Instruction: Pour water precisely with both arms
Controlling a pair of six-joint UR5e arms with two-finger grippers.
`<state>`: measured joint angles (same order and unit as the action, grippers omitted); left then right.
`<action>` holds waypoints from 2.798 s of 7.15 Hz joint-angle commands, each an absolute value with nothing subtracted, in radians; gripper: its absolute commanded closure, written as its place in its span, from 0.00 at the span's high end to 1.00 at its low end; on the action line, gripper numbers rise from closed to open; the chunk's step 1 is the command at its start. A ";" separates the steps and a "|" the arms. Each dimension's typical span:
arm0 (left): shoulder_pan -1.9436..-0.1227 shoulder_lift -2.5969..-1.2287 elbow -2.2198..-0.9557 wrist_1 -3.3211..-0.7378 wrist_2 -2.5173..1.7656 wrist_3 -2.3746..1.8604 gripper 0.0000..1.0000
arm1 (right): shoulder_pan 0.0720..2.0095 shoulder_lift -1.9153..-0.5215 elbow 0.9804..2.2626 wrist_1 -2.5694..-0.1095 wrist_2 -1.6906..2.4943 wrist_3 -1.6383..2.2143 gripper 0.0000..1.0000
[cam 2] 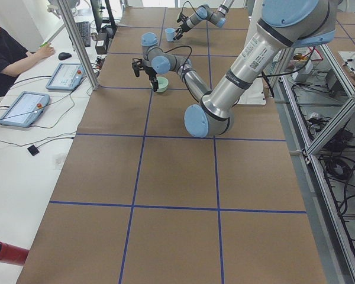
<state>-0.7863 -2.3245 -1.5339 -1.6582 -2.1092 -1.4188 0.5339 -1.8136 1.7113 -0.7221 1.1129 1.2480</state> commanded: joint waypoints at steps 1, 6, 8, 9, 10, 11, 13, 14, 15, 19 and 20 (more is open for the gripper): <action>-0.784 -2.325 -1.532 -1.658 -2.109 -1.419 1.00 | 0.535 -1.789 1.687 -0.721 1.106 1.230 1.00; -0.781 -2.326 -1.525 -1.660 -2.109 -1.419 1.00 | 0.586 -1.781 1.666 -0.721 1.108 1.186 1.00; -0.779 -2.324 -1.523 -1.660 -2.100 -1.420 1.00 | 0.592 -1.746 1.634 -0.721 1.106 1.186 1.00; -0.779 -2.324 -1.522 -1.660 -2.095 -1.420 1.00 | 0.598 -1.726 1.615 -0.721 1.108 1.186 1.00; -0.778 -2.324 -1.522 -1.660 -2.095 -1.419 1.00 | 0.607 -1.720 1.605 -0.721 1.108 1.184 1.00; -0.779 -2.324 -1.522 -1.660 -2.095 -1.420 1.00 | 0.614 -1.718 1.605 -0.721 1.109 1.168 1.00; -0.779 -2.324 -1.525 -1.660 -2.095 -1.420 1.00 | 0.635 -1.718 1.606 -0.721 1.114 1.154 0.77; -0.779 -2.324 -1.526 -1.661 -2.095 -1.422 1.00 | 0.646 -1.715 1.605 -0.712 1.117 1.149 0.25; -0.779 -2.324 -1.528 -1.661 -2.097 -1.422 1.00 | 0.653 -1.713 1.602 -0.692 1.117 1.116 0.00; -0.796 -2.280 -1.589 -1.658 -2.105 -1.317 1.00 | 0.914 -1.556 1.637 -0.649 1.503 0.878 0.00; -0.822 -2.196 -1.636 -1.663 -2.106 -1.231 1.00 | 0.913 -1.478 1.644 -0.649 1.522 0.867 0.00</action>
